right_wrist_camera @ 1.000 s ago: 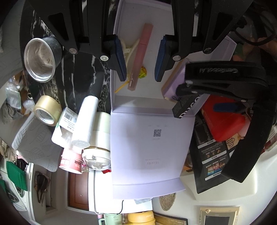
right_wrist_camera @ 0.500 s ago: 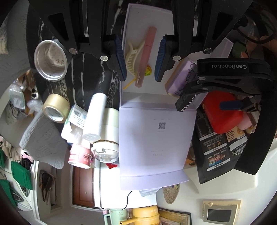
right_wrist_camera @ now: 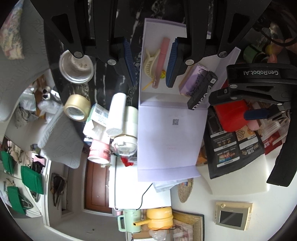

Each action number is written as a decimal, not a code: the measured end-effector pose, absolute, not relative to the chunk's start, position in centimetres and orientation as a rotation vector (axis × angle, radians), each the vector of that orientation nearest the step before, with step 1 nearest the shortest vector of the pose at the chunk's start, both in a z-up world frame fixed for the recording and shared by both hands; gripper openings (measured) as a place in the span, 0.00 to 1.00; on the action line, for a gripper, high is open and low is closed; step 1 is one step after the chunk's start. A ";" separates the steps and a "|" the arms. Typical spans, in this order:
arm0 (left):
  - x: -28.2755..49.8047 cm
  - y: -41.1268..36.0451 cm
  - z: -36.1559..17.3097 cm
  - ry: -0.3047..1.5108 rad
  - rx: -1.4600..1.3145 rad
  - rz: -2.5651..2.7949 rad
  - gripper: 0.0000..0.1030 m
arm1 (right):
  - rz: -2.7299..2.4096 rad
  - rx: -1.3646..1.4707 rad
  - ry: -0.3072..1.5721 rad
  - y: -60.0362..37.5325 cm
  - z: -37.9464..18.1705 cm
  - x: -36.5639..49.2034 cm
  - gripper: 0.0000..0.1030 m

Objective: Organize rigid objects
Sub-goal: 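Withdraw both tools from the white box toward the two scrunchies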

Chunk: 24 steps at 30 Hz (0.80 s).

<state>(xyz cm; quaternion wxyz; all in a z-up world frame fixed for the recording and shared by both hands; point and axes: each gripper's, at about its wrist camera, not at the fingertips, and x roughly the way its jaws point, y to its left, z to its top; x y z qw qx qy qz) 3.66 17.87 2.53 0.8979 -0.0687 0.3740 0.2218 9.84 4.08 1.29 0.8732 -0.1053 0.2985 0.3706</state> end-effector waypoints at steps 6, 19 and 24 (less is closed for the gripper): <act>1.9 15.7 4.5 0.726 -0.113 0.433 1.00 | 0.759 -0.215 0.572 1.8 3.4 7.8 0.40; -1.8 11.1 6.5 0.686 -0.099 0.328 1.00 | 0.711 -0.209 0.493 -4.5 6.5 3.2 0.57; -2.9 9.2 6.5 0.690 -0.100 0.260 1.00 | 0.680 -0.207 0.477 -7.0 7.1 1.5 0.60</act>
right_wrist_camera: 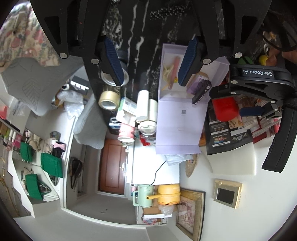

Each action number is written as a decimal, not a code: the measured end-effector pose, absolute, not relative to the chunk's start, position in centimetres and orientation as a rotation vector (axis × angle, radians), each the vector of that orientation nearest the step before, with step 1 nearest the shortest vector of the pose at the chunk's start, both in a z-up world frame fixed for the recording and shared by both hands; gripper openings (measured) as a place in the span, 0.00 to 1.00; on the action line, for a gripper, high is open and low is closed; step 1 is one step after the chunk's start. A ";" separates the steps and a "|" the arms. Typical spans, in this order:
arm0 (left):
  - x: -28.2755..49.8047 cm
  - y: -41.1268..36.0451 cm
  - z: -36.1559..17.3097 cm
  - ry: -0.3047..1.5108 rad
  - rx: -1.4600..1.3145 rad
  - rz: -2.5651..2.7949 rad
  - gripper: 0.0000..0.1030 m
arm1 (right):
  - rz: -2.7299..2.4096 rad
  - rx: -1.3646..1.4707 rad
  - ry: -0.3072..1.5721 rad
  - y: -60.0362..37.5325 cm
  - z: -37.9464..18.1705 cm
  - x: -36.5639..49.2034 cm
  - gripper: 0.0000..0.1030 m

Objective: Organize rigid objects
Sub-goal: 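Withdraw both tools from the white box toward the two scrunchies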

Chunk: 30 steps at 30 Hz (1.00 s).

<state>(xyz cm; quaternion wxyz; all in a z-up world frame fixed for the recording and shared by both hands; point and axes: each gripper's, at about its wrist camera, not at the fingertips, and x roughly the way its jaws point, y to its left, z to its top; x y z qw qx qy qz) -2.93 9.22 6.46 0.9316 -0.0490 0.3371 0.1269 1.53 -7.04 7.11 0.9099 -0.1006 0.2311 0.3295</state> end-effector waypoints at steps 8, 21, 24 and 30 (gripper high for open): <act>-4.0 5.5 5.6 0.707 -0.105 0.148 1.00 | 0.627 -0.190 0.493 -11.2 6.4 -0.5 0.63; -4.6 -1.0 2.8 0.777 -0.031 -0.003 1.00 | 0.520 -0.178 0.529 -16.8 4.4 -2.8 0.64; -4.7 -1.8 2.0 0.795 -0.014 -0.012 1.00 | 0.510 -0.167 0.542 -17.9 3.6 -3.0 0.64; -4.7 -2.7 -0.3 0.824 -0.012 -0.060 1.00 | 0.501 -0.132 0.571 -19.6 1.3 -3.4 0.64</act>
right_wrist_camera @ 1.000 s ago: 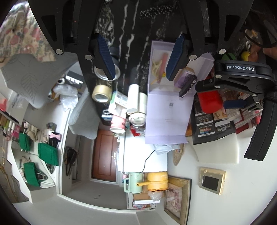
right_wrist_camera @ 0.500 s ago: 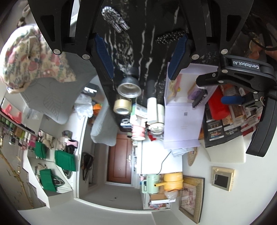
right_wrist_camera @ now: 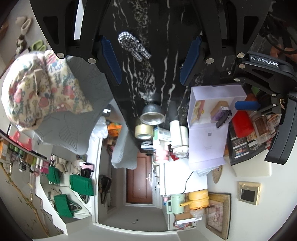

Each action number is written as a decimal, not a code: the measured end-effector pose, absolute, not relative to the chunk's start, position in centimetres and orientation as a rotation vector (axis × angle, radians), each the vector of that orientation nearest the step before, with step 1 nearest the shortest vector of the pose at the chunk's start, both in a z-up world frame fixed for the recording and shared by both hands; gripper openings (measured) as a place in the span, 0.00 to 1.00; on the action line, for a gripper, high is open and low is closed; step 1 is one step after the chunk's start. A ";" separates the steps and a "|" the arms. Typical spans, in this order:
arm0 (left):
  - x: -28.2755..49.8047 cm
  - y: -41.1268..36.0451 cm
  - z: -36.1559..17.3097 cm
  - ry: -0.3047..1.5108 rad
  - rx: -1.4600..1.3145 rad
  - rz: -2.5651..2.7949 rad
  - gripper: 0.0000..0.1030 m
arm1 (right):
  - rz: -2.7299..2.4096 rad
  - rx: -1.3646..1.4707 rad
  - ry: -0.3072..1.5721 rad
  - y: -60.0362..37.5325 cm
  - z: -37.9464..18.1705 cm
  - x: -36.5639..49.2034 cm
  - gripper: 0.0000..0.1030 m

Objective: Organize rigid objects
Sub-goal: 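Withdraw both tools from the white box toward the two scrunchies, then grasp the polka-dot scrunchie with the left tool while the right tool grasps the gingham scrunchie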

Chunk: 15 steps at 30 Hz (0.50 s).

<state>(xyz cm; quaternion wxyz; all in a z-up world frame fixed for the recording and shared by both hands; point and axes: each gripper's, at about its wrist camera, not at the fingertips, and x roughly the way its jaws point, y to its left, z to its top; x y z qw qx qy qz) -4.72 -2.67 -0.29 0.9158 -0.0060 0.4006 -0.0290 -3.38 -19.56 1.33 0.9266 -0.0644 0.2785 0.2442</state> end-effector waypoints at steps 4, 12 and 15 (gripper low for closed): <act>-4.7 -2.9 -1.7 0.845 -0.029 -0.093 1.00 | 0.498 -0.125 0.602 -20.1 -0.4 -3.4 0.64; -4.4 -3.6 -5.0 0.925 -0.010 -0.122 1.00 | 0.503 -0.054 0.661 -21.0 -3.8 -3.4 0.65; -4.5 -3.9 -6.1 0.954 -0.013 -0.146 1.00 | 0.477 -0.028 0.681 -21.5 -5.0 -3.2 0.65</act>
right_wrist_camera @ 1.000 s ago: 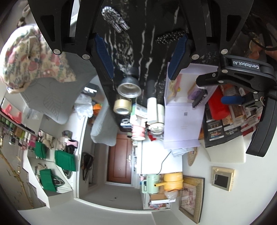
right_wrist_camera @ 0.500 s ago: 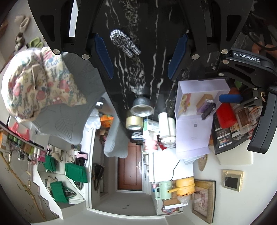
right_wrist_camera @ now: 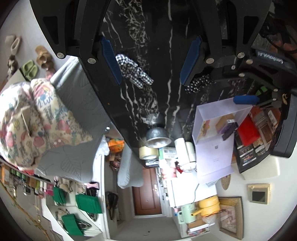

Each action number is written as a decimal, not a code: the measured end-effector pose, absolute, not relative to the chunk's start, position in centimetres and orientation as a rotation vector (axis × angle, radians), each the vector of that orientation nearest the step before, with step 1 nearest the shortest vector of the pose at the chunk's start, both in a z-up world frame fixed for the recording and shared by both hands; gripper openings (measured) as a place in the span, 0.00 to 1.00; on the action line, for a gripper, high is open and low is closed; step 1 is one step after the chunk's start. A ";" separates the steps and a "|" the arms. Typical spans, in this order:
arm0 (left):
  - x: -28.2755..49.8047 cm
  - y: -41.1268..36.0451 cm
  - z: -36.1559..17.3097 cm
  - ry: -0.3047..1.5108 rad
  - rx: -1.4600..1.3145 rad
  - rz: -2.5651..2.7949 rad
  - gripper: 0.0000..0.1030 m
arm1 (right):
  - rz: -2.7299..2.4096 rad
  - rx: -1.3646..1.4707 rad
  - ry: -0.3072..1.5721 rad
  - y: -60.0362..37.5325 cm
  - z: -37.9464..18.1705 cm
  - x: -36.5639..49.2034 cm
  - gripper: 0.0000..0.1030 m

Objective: Organize rigid objects
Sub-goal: 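Grasp the polka-dot scrunchie with the left tool while the right tool grasps the gingham scrunchie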

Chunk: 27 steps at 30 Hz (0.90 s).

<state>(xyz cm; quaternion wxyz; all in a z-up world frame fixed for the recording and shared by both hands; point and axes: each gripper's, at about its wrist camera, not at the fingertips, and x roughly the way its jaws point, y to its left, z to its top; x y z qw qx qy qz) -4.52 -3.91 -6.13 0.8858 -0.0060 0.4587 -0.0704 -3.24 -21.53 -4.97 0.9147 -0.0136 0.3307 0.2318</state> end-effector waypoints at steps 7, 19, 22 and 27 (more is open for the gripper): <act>-3.8 -3.3 -7.7 0.960 -0.083 -0.135 1.00 | 0.464 0.010 0.726 -22.7 -7.5 -2.7 0.69; -1.8 -2.1 -10.5 0.978 -0.070 -0.047 1.00 | 0.428 -0.037 0.779 -22.8 -10.7 1.1 0.69; -1.1 -1.7 -11.2 1.008 -0.090 -0.038 1.00 | 0.456 -0.040 0.806 -22.4 -11.5 2.2 0.69; -0.4 -1.0 -12.2 1.022 -0.133 -0.042 0.97 | 0.475 -0.037 0.842 -21.8 -12.5 3.6 0.69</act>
